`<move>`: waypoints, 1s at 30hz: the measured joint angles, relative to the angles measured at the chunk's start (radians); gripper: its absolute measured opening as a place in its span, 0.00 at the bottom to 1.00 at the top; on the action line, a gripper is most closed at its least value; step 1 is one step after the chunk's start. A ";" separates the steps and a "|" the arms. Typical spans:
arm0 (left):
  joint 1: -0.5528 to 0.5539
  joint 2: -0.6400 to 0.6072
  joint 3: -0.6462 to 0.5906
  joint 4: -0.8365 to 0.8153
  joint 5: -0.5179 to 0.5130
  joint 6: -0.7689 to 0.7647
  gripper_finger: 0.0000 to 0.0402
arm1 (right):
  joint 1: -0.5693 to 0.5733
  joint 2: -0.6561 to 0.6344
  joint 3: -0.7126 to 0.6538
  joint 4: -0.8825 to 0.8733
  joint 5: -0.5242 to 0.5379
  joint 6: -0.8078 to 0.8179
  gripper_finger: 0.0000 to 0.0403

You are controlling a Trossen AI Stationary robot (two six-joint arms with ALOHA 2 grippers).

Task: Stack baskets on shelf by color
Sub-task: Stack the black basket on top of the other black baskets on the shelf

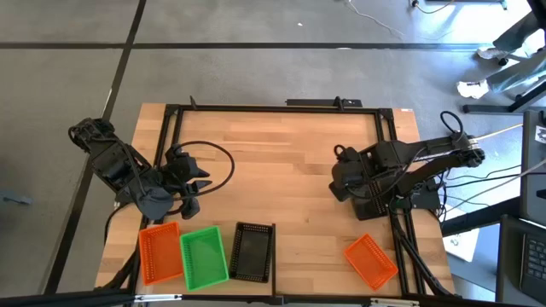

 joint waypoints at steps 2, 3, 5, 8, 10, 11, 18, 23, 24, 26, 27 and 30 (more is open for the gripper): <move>0.000 0.000 0.000 0.004 0.000 0.000 0.21 | -0.009 -0.028 -0.070 0.014 -0.015 0.056 0.31; 0.000 0.000 0.000 0.004 0.000 0.002 0.21 | -0.011 -0.038 -0.101 0.032 -0.017 0.084 0.31; 0.000 0.000 0.000 0.004 -0.006 0.012 0.21 | -0.011 -0.055 -0.166 0.070 -0.033 0.130 0.31; 0.000 0.000 0.000 0.004 -0.030 0.015 0.21 | -0.012 -0.079 -0.261 0.143 -0.083 0.164 0.31; 0.000 0.000 0.000 0.004 -0.046 0.017 0.21 | -0.012 -0.083 -0.325 0.198 -0.121 0.165 0.31; 0.000 0.000 0.000 0.004 -0.052 0.017 0.21 | -0.012 -0.084 -0.356 0.222 -0.136 0.167 0.31; 0.000 0.000 0.000 0.004 -0.054 0.010 0.21 | -0.012 -0.084 -0.541 0.377 -0.200 0.221 0.31; 0.000 0.000 0.000 0.004 -0.054 0.009 0.21 | -0.012 -0.084 -0.624 0.445 -0.209 0.272 0.31; 0.000 0.000 0.000 0.004 -0.054 0.009 0.21 | -0.012 -0.084 -0.635 0.457 -0.209 0.272 0.31; 0.000 0.000 0.000 0.004 -0.054 0.009 0.21 | -0.012 -0.084 -0.647 0.486 -0.209 0.271 0.31; 0.000 0.000 0.000 0.004 -0.054 0.009 0.21 | -0.012 -0.084 -0.652 0.497 -0.207 0.268 0.31; 0.000 0.000 0.000 0.004 -0.054 0.009 0.21 | -0.012 -0.084 -0.677 0.536 -0.179 0.267 0.31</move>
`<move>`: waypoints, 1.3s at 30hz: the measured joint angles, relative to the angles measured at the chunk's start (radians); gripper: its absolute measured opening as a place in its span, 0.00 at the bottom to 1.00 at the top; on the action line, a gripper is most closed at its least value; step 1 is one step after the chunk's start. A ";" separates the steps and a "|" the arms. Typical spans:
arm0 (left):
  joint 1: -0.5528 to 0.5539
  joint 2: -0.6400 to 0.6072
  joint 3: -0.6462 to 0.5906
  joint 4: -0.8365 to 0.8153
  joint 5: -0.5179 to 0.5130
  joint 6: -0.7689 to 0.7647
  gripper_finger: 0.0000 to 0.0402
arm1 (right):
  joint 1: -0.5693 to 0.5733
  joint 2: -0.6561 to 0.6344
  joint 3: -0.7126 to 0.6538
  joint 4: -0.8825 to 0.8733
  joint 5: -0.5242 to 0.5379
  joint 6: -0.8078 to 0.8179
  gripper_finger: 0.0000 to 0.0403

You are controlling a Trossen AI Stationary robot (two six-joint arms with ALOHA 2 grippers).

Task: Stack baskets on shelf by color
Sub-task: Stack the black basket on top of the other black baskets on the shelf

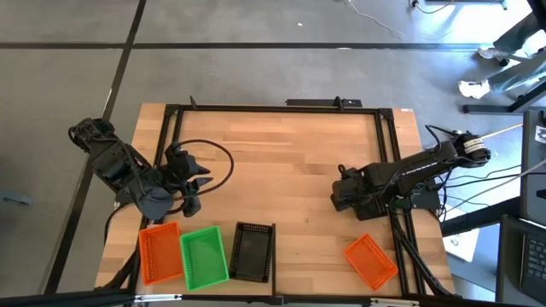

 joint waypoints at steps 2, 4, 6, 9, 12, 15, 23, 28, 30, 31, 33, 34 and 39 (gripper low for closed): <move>0.000 0.000 0.000 0.000 0.000 -0.001 0.21 | 0.000 0.000 -0.030 0.038 0.006 0.001 0.31; 0.000 0.000 0.000 0.000 0.000 -0.001 0.21 | 0.000 0.000 -0.066 0.095 0.005 0.001 0.31; 0.000 0.000 0.000 0.000 0.000 -0.002 0.21 | 0.000 0.000 -0.107 0.159 -0.023 0.001 0.29; 0.000 0.000 0.000 0.000 0.001 -0.002 0.21 | 0.000 0.000 -0.141 0.211 -0.037 0.001 0.23; 0.000 0.000 0.000 0.000 0.001 -0.001 0.21 | 0.000 0.000 -0.142 0.218 -0.030 0.000 0.09; 0.000 0.000 0.000 0.000 0.001 0.000 0.21 | 0.000 0.000 -0.114 0.215 -0.001 -0.045 0.03; 0.000 0.000 0.000 0.000 0.001 0.000 0.21 | 0.000 0.001 0.075 0.113 0.077 -0.240 0.00; 0.000 0.000 0.000 0.000 0.001 0.000 0.21 | 0.000 0.001 0.281 -0.029 0.105 -0.348 0.00; 0.000 0.000 0.000 0.000 0.001 0.000 0.21 | 0.000 0.003 0.372 -0.074 0.121 -0.413 0.00; 0.000 0.000 0.000 0.000 0.001 -0.001 0.21 | 0.000 0.006 0.413 -0.082 0.122 -0.467 0.00; 0.000 0.000 0.000 0.000 0.001 -0.001 0.21 | 0.000 0.016 0.495 -0.083 0.122 -0.609 0.00; 0.000 0.000 0.000 0.000 0.001 -0.001 0.21 | 0.000 0.022 0.532 -0.076 0.118 -0.668 0.00; 0.000 0.000 0.000 0.000 0.001 -0.001 0.21 | 0.000 0.087 0.715 -0.076 0.114 -0.936 0.00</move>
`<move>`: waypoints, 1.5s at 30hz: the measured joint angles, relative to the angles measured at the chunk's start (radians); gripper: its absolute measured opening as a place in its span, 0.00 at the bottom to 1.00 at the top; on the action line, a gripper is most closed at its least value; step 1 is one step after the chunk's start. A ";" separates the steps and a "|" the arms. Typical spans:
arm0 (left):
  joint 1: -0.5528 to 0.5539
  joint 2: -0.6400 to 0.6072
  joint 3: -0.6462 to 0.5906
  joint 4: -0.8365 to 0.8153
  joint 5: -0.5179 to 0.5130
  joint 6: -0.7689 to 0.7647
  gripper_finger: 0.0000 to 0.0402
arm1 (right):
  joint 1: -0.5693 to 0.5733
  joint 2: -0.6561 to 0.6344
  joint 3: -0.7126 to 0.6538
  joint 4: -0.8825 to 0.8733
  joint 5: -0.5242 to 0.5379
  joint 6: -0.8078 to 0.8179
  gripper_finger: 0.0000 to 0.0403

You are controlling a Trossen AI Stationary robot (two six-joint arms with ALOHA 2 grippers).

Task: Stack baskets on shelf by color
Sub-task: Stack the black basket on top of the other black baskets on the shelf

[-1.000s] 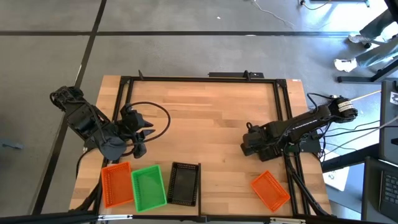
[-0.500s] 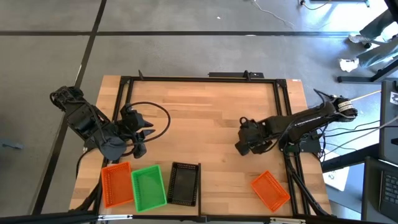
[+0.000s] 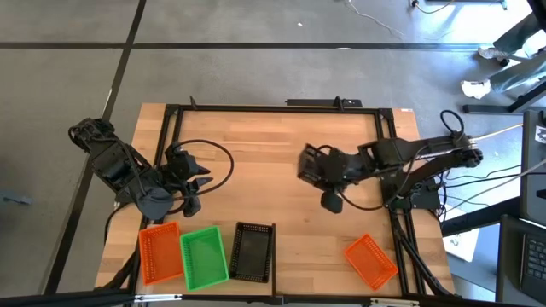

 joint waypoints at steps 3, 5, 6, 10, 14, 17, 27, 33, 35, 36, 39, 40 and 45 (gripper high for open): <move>0.000 0.000 0.000 0.000 0.000 0.000 0.21 | 0.000 0.058 0.098 -0.003 -0.027 -0.190 0.00; 0.000 0.000 0.000 0.000 0.000 -0.001 0.21 | -0.001 0.098 0.162 -0.004 -0.079 -0.348 0.00; 0.000 0.000 0.000 0.000 0.000 -0.004 0.21 | 0.000 0.118 0.193 -0.003 -0.111 -0.425 0.00; 0.000 0.000 0.000 0.000 0.000 -0.026 0.21 | 0.000 0.194 0.329 -0.016 -0.183 -0.708 0.00; 0.009 0.000 0.000 0.000 0.000 -0.031 0.21 | 0.000 0.266 0.463 -0.072 -0.184 -0.946 0.00; 0.023 0.000 0.000 -0.001 0.000 -0.032 0.21 | 0.000 0.315 0.549 -0.124 -0.184 -1.131 0.00; 0.050 0.000 0.000 -0.002 0.000 -0.031 0.21 | 0.001 0.404 0.644 -0.221 -0.185 -1.632 0.00; 0.050 0.000 0.000 -0.002 0.000 -0.031 0.21 | 0.016 0.413 0.644 -0.164 -0.185 -1.695 0.00; 0.050 0.000 0.000 -0.002 0.000 -0.031 0.21 | 0.021 0.413 0.644 -0.130 -0.185 -1.680 0.00; 0.050 0.000 0.000 -0.002 0.000 -0.031 0.21 | 0.023 0.413 0.645 -0.115 -0.185 -1.680 0.00; 0.050 0.000 0.000 -0.002 0.000 -0.031 0.21 | 0.032 0.413 0.645 -0.058 -0.173 -1.655 0.00; 0.050 0.000 0.000 -0.002 0.000 -0.031 0.21 | 0.035 0.413 0.645 -0.032 -0.166 -1.640 0.00; 0.050 0.000 0.000 -0.002 0.000 -0.025 0.21 | 0.047 0.437 0.646 0.021 -0.163 -1.574 0.00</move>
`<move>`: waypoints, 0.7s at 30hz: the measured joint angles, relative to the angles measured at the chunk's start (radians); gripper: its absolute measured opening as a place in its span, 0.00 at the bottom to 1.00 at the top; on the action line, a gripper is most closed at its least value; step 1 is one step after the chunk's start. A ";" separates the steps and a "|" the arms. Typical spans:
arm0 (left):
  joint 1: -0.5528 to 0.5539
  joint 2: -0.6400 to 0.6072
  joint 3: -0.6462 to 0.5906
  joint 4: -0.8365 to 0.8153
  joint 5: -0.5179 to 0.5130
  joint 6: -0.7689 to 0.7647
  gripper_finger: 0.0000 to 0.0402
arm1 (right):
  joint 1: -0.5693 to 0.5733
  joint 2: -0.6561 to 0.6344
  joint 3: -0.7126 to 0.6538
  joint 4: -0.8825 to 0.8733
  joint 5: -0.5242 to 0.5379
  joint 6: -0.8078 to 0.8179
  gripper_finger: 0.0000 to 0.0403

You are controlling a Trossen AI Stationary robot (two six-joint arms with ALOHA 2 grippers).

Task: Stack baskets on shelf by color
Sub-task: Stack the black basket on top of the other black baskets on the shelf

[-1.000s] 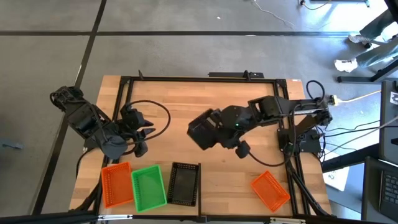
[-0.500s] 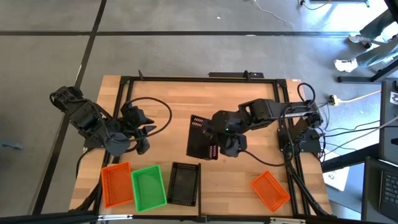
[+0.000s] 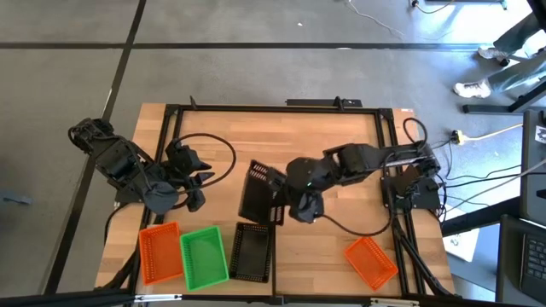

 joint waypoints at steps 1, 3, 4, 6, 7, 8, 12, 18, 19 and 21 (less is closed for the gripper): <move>0.000 0.000 0.000 0.000 0.000 0.001 0.21 | 0.003 0.013 0.000 -0.002 -0.010 0.003 0.00; -0.001 0.000 0.000 -0.001 0.000 0.001 0.21 | 0.014 0.041 -0.001 0.007 -0.034 0.005 0.00; -0.002 0.000 0.000 0.000 0.001 0.001 0.21 | 0.020 0.051 -0.001 0.014 -0.038 0.011 0.00; -0.011 0.000 0.000 0.000 0.008 0.019 0.21 | 0.028 0.069 -0.001 0.019 -0.031 0.036 0.00; -0.019 0.000 0.000 0.000 0.012 0.036 0.21 | 0.031 0.076 -0.001 0.021 -0.016 0.053 0.00; -0.026 0.000 0.000 0.002 0.015 0.050 0.21 | 0.032 0.083 -0.001 0.020 0.010 0.068 0.00; -0.038 0.000 0.000 0.059 0.016 0.052 0.21 | 0.033 0.101 -0.001 0.019 0.181 0.129 0.00; -0.022 0.007 0.000 0.205 -0.014 0.081 0.21 | 0.014 0.138 -0.001 0.006 0.483 0.139 0.00; -0.015 0.014 0.000 0.218 -0.032 0.101 0.21 | 0.012 0.143 -0.001 -0.001 0.524 0.138 0.00; -0.002 0.036 0.000 0.240 -0.074 0.147 0.21 | 0.003 0.150 -0.001 -0.008 0.586 0.144 0.00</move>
